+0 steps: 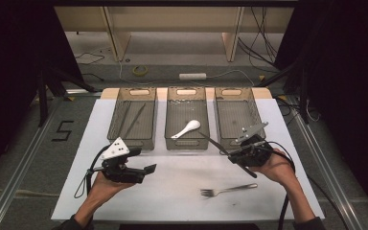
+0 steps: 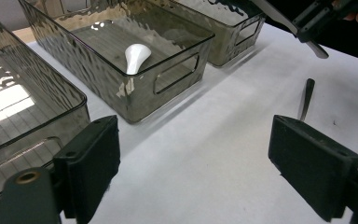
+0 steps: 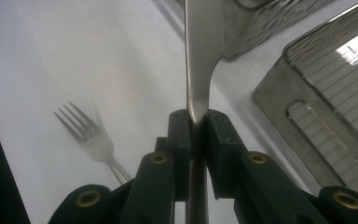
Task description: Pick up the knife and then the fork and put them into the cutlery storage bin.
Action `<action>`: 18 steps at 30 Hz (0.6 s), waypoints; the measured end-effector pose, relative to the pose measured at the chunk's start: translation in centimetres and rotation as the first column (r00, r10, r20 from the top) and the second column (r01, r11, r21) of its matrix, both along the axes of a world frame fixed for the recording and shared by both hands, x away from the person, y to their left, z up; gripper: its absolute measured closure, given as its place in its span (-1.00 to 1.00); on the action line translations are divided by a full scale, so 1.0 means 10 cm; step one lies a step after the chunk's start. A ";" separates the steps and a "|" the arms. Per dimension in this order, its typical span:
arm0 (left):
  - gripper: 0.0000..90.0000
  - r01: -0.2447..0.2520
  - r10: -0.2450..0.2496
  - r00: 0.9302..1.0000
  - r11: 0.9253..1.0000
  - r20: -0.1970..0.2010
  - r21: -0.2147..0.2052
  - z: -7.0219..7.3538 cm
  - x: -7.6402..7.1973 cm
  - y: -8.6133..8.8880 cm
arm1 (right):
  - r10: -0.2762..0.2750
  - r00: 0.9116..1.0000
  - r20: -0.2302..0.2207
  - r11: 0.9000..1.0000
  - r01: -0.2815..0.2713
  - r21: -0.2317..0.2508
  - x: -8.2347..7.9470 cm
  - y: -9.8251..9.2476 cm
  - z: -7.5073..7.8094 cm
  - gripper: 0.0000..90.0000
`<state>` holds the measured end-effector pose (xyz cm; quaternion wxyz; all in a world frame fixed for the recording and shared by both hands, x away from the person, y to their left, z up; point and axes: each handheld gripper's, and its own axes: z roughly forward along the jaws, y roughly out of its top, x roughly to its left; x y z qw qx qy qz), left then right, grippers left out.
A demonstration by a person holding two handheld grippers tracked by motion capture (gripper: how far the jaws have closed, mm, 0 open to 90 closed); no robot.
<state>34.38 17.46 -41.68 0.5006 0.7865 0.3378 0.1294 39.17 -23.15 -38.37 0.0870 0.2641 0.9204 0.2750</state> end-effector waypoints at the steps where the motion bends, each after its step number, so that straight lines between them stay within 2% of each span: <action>1: -0.64 -0.001 0.001 1.000 1.000 0.003 0.002 0.00 0.00 0.00 | -0.007 1.000 0.002 1.000 0.007 0.004 0.02 0.00 0.02 0.81; 11: -0.64 -0.011 0.011 1.000 1.000 0.004 -0.011 0.00 0.00 0.01 | -0.038 0.999 0.031 0.999 0.037 0.019 0.19 0.02 0.15 0.81; 18: -0.64 -0.012 0.012 1.000 1.000 0.004 -0.011 0.00 0.00 0.01 | -0.066 0.997 0.034 0.997 0.064 0.033 0.28 0.01 0.22 0.81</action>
